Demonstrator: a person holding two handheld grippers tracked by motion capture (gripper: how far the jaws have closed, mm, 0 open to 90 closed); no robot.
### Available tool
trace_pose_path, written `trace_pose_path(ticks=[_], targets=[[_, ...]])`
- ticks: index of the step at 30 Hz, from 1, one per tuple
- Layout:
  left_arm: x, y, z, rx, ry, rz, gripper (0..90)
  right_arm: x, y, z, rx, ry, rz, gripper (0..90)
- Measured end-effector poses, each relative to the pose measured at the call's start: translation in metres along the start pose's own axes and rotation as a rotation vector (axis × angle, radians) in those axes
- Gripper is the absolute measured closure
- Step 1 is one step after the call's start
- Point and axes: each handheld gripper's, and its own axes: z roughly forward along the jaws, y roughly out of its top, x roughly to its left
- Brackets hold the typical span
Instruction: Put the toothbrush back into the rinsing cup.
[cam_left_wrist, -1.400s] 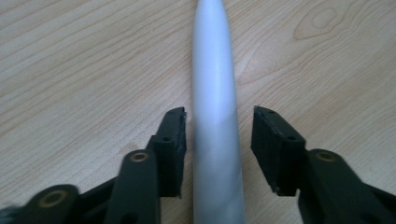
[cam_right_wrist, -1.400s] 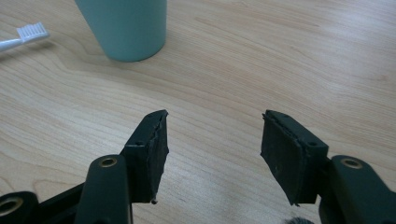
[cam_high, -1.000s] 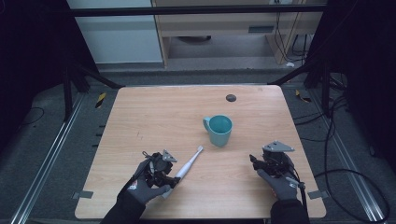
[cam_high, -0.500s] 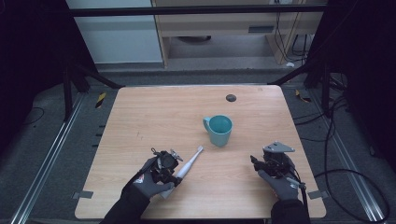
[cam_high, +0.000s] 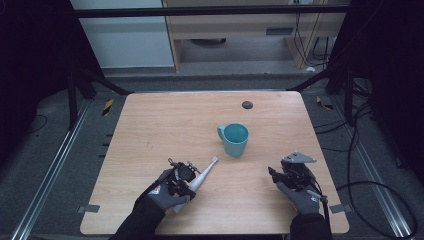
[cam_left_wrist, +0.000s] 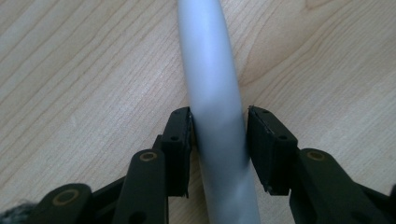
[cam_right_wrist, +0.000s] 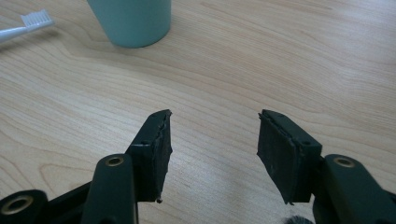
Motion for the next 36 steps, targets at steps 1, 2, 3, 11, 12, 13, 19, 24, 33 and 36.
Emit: trace_pose_path(ticks=[1, 2, 3, 11, 12, 13, 19, 24, 33, 36], targets=[[0.001, 0.001, 0.0, 0.003, -0.002, 0.001, 60.7, 0.0, 0.0, 0.0, 0.0, 0.001, 0.003, 44.6], [0.002, 0.002, 0.0, 0.009, -0.003, -0.003, 61.8, 0.001, 0.001, 0.0, 0.0, -0.001, -0.004, 44.7], [0.002, 0.002, 0.0, 0.009, -0.003, -0.003, 62.7, 0.001, 0.001, 0.0, 0.0, -0.001, -0.004, 44.7], [0.001, 0.005, 0.0, 0.03, 0.014, -0.007, 65.4, 0.003, 0.001, 0.002, 0.012, 0.004, -0.003, 45.5], [0.001, 0.004, 0.0, 0.019, 0.011, -0.016, 65.5, 0.003, 0.001, 0.001, 0.012, 0.004, -0.006, 45.8], [0.001, 0.004, 0.0, 0.019, 0.011, -0.016, 65.5, 0.003, 0.001, 0.001, 0.012, 0.004, -0.006, 45.8], [0.003, -0.005, -0.01, -0.044, 0.013, -0.037, 65.7, 0.002, 0.0, 0.001, 0.008, 0.003, -0.003, 46.4], [0.007, -0.009, -0.029, -0.133, 0.019, -0.059, 65.7, 0.0, -0.001, 0.001, 0.004, -0.002, 0.008, 46.2], [0.017, -0.018, -0.057, -0.371, 0.065, -0.15, 65.7, -0.001, -0.002, 0.001, -0.016, -0.018, 0.012, 40.5], [0.021, -0.017, -0.064, -0.445, 0.094, -0.176, 65.7, 0.0, -0.001, 0.0, -0.033, -0.027, 0.017, 38.7]])
